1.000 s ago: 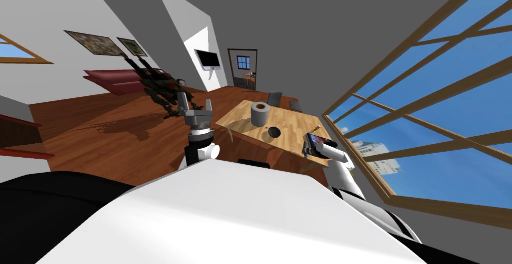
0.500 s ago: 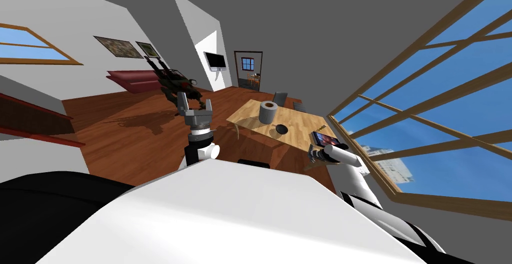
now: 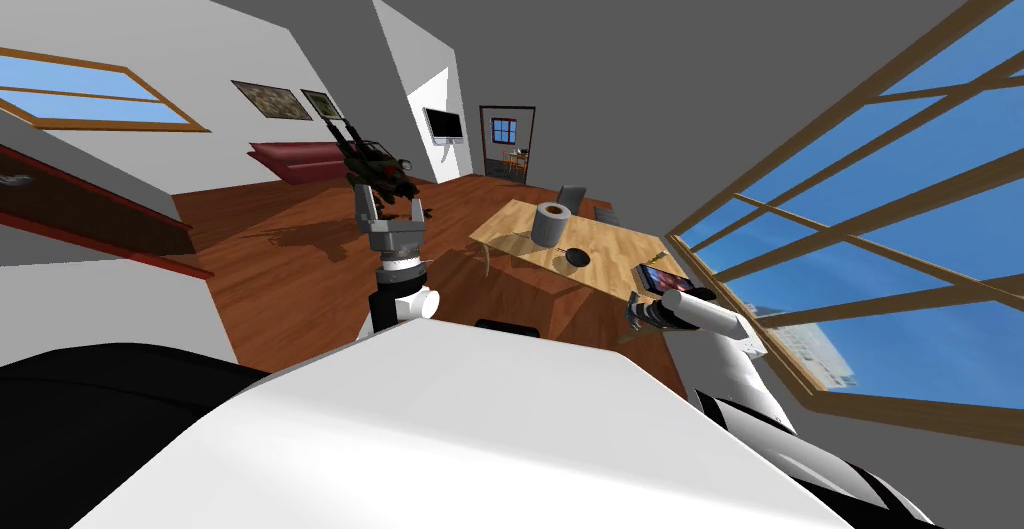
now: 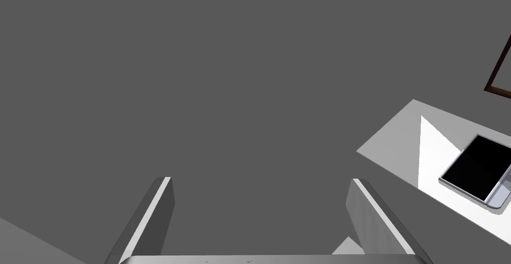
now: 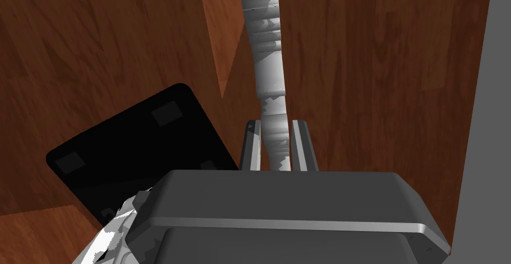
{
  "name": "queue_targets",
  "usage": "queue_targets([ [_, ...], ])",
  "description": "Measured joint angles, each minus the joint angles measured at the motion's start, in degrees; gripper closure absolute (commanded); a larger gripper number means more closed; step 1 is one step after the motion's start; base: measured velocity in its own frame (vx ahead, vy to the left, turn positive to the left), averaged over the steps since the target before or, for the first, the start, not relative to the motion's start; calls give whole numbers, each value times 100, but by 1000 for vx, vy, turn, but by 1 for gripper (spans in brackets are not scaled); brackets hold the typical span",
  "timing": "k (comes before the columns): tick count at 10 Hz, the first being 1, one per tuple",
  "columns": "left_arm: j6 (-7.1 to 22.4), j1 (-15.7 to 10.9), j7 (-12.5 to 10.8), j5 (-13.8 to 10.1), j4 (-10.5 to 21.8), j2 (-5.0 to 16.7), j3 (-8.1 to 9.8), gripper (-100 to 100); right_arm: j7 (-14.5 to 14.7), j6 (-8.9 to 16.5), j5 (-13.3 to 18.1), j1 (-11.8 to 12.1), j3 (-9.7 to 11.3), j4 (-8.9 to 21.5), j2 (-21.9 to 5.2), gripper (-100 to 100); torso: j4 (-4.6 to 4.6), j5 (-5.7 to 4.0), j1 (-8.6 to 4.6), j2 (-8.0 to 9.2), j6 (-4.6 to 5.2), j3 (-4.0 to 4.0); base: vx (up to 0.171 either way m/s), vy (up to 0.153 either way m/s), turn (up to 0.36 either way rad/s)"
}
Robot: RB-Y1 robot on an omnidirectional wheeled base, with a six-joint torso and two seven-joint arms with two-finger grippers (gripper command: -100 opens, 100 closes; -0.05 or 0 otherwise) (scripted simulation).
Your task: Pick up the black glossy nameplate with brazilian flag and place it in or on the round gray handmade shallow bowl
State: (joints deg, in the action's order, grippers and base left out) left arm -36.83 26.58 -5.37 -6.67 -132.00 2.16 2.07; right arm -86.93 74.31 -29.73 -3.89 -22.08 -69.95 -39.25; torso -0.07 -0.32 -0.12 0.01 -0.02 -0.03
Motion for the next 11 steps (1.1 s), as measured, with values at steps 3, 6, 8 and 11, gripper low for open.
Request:
queue_targets([
  [3, 0, 2, 0, 0, 0, 1, 1, 0, -239, 321, -6, -53, 12, -273, -75, 100, -7, -3, -22, -66, -10, -35, 99, 96, 63],
  [6, -1, 3, 0, 0, -1, 1, 2, 0, -501, 653, 35, -158, 128, -688, -46, 100, -14, -12, -52, -99, -9, -55, 182, 25, 17],
  [8, -1, 4, 0, 0, -1, 2, 2, 0, -639, 843, 74, -379, 283, -836, -56, 100, -15, -18, -84, -119, -13, -63, 210, -41, 14],
  [11, -1, 4, 0, 0, -1, 2, 2, 0, -922, 1159, 136, -574, 530, -1262, 1, 100, -18, -17, -72, -130, -20, -70, 225, -19, 2],
])
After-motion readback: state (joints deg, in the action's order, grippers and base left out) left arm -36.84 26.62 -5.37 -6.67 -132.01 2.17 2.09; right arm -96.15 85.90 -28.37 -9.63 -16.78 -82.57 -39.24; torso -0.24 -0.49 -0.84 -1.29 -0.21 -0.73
